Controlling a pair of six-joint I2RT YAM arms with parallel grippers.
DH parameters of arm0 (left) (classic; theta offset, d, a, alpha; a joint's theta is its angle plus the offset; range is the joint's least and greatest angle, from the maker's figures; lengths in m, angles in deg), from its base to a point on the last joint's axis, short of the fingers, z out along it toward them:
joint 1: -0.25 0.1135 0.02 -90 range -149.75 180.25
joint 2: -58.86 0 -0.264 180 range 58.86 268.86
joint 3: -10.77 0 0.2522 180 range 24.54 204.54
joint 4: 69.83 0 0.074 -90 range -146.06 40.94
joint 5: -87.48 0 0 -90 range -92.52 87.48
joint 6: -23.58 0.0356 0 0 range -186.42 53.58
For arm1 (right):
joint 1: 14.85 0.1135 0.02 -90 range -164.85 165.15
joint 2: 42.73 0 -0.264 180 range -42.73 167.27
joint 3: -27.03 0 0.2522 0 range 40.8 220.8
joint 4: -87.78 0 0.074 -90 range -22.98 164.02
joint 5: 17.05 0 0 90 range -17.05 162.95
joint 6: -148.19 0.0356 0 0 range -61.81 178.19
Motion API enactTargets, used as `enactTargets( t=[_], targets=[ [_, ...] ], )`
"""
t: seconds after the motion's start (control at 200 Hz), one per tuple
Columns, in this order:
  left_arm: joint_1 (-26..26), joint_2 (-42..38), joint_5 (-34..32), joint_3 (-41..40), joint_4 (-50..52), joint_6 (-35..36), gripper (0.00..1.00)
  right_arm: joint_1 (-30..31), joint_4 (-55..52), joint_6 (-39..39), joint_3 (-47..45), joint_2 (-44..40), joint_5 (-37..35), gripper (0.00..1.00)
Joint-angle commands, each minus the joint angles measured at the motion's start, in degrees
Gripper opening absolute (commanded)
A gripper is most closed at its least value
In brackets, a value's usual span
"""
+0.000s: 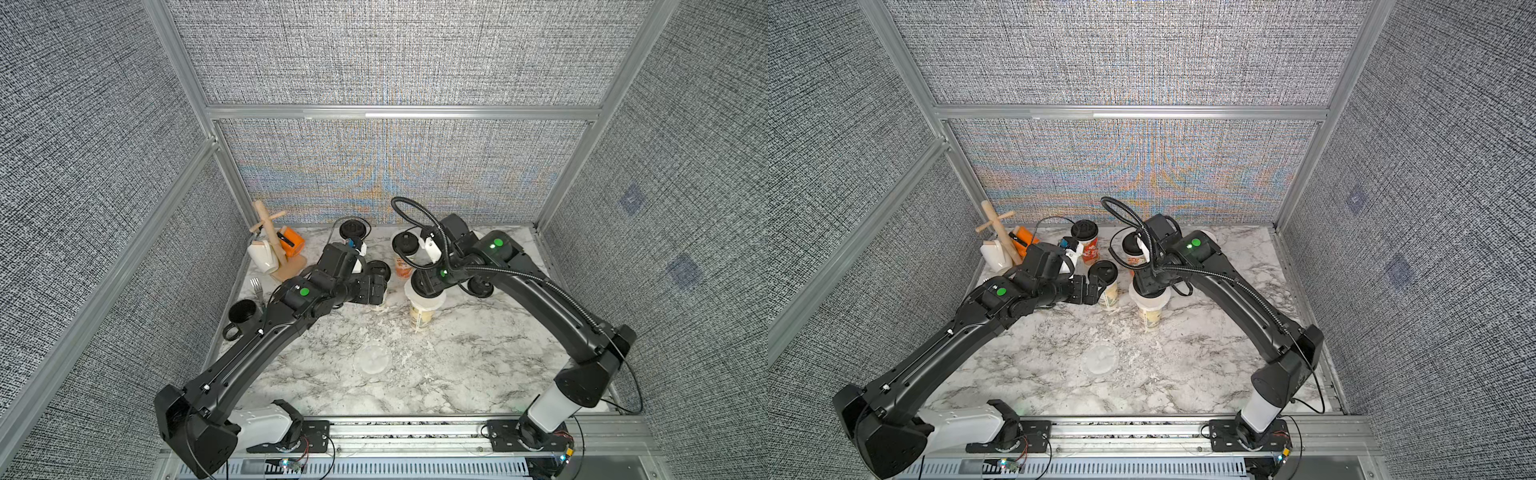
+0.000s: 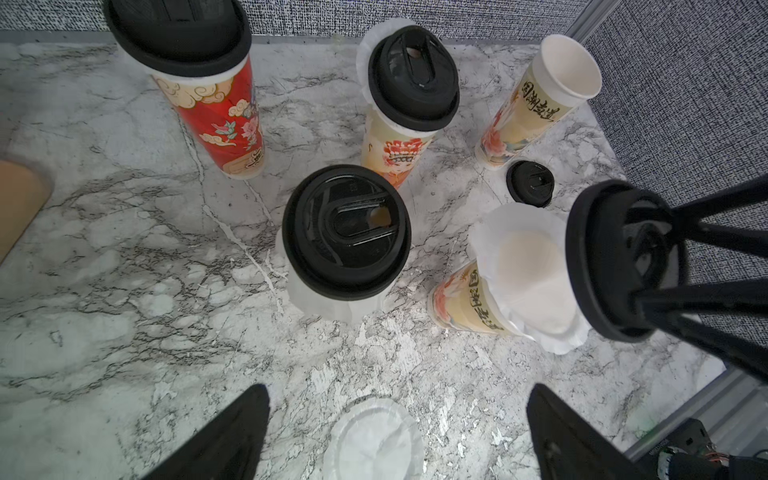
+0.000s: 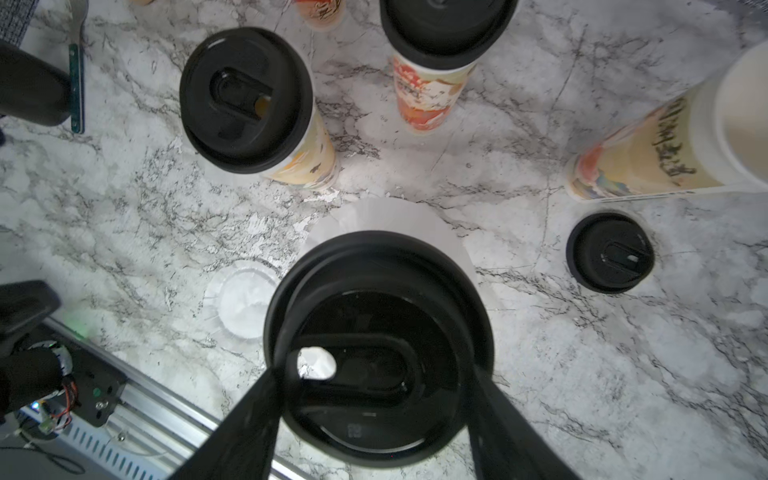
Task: Put the leak-proof paper on the milk tea cups
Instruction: Place the cup lid on the cup.
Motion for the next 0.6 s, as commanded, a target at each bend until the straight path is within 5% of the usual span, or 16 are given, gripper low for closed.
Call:
enactTargets(
  t=[0.0, 0.596],
  targets=[
    [0.15, -0.36, -0.05, -0.20, 0.50, 0.32, 0.98, 0.18, -0.63, -1.74, -0.55, 1.06, 1.53, 0.63],
    [0.74, -1.18, 0.31, -0.84, 0.55, 0.46, 0.98, -0.41, 2.25, -1.95, -4.29, 3.09, 2.58, 0.63]
  ],
)
